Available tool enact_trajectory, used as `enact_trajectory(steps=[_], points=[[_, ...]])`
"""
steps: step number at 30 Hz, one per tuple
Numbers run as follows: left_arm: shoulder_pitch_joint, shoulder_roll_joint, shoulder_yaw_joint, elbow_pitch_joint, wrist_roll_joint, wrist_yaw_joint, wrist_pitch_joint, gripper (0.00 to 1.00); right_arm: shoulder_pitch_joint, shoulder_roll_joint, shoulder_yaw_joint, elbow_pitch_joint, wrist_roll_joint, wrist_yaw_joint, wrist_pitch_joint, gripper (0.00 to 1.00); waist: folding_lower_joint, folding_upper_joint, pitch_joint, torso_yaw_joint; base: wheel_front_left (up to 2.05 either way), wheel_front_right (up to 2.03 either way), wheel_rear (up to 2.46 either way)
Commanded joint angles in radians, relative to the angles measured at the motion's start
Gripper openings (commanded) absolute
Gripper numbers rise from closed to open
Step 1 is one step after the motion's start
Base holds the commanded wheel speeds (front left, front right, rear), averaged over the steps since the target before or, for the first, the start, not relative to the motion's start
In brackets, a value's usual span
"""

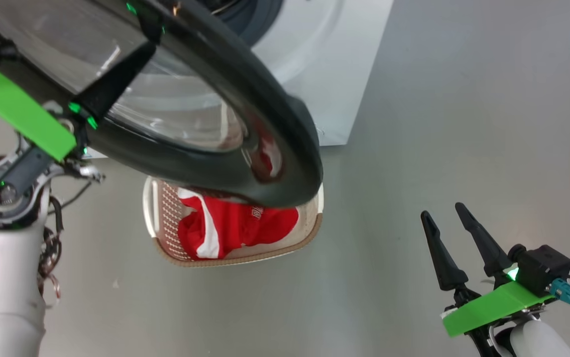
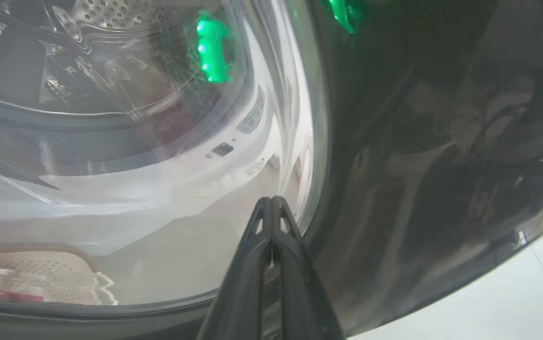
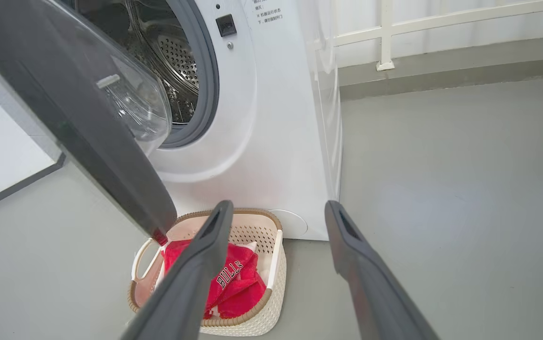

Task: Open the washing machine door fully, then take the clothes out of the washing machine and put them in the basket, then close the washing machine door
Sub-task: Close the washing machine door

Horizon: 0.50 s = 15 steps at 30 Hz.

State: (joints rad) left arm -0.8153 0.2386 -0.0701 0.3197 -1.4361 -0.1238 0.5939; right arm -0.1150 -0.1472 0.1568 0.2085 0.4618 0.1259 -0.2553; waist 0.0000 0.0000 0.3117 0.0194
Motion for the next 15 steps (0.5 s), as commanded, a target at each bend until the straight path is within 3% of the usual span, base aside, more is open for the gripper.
enact_trajectory(steps=[1, 15], points=[[-0.058, 0.043, 0.023, -0.010, 0.008, -0.007, -0.021, 0.00, -0.025, -0.001, 0.020, -0.024, -0.014, 0.005, -0.006, 1.00, 0.0000, 0.0000, 0.017, -0.019, 0.00, 0.00, 0.00], [-0.186, 0.075, -0.013, 0.097, 0.021, -0.007, -0.124, 0.00, -0.058, 0.014, 0.026, -0.025, -0.016, 0.005, -0.006, 1.00, 0.0000, 0.0000, 0.054, -0.073, 0.00, 0.00, 0.00]])
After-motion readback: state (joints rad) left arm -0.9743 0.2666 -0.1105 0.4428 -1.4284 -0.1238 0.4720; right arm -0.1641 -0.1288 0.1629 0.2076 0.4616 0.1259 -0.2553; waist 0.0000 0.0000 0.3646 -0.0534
